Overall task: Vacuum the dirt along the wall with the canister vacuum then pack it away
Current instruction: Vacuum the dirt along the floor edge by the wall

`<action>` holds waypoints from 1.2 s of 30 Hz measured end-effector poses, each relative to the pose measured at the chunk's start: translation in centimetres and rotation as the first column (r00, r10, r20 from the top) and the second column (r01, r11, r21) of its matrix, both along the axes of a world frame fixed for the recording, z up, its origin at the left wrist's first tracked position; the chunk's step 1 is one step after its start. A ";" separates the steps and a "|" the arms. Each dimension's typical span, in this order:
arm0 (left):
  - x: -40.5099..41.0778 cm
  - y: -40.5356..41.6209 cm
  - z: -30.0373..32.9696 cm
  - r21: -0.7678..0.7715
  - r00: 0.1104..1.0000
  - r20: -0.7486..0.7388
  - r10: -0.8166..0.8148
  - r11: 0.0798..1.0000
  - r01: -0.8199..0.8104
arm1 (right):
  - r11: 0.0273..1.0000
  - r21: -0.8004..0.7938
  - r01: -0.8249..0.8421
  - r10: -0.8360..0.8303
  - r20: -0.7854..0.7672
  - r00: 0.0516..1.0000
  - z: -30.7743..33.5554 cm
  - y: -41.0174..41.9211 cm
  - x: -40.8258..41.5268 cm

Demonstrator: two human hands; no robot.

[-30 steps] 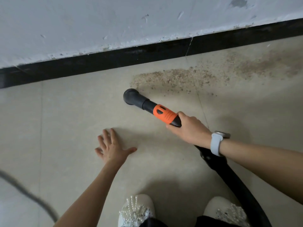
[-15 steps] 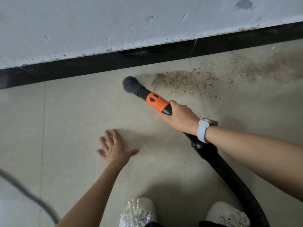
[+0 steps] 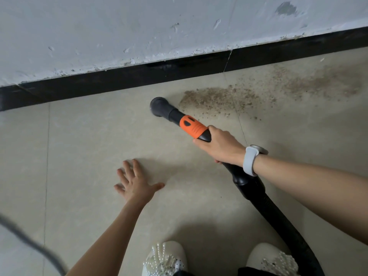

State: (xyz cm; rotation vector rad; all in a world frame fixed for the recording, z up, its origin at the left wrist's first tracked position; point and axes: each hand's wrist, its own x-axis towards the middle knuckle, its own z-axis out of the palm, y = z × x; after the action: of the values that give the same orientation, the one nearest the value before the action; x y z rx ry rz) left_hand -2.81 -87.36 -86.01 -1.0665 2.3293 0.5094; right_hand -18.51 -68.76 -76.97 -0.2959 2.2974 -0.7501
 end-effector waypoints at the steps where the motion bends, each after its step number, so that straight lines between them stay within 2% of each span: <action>1: 0.0 0.0 0.0 0.000 1.000 0.004 -0.001 1.000 0.001 | 0.999 0.006 0.041 -0.041 -0.010 0.999 0.2 0.6 -0.6; 6: -0.5 0.3 0.5 -0.010 1.000 0.019 -0.001 1.000 0.001 | 0.954 0.016 0.298 -0.297 -0.040 0.954 1.1 3.3 -2.5; 15: -0.8 0.6 1.0 -0.047 0.997 0.033 -0.069 0.996 0.070 | 0.894 0.068 0.443 -0.434 -0.114 0.893 1.3 5.9 -3.4; 19: -1.1 0.7 1.2 -0.059 0.996 0.038 -0.086 0.994 0.088 | 0.848 0.022 0.530 -0.527 -0.065 0.847 1.3 5.9 -3.5; 23: -1.0 0.7 1.3 -0.060 0.995 0.037 -0.090 0.994 0.092 | 0.868 -0.031 0.496 -0.496 -0.001 0.868 1.3 4.9 -2.6; 27: -1.0 0.5 1.3 -0.057 0.995 0.036 -0.096 0.994 0.098 | 0.928 -0.062 0.368 -0.364 0.066 0.929 1.6 3.1 -1.6; 36: -0.8 0.6 1.3 -0.044 0.996 0.032 -0.084 0.995 0.086 | 0.996 -0.027 0.084 -0.083 0.045 0.996 2.2 -0.8 1.2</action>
State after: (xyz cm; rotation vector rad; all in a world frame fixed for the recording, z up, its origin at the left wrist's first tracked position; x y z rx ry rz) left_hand -3.60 -86.80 -84.71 -0.9842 2.3582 0.4068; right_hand -17.31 -69.58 -74.75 -0.1958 2.2711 -0.8249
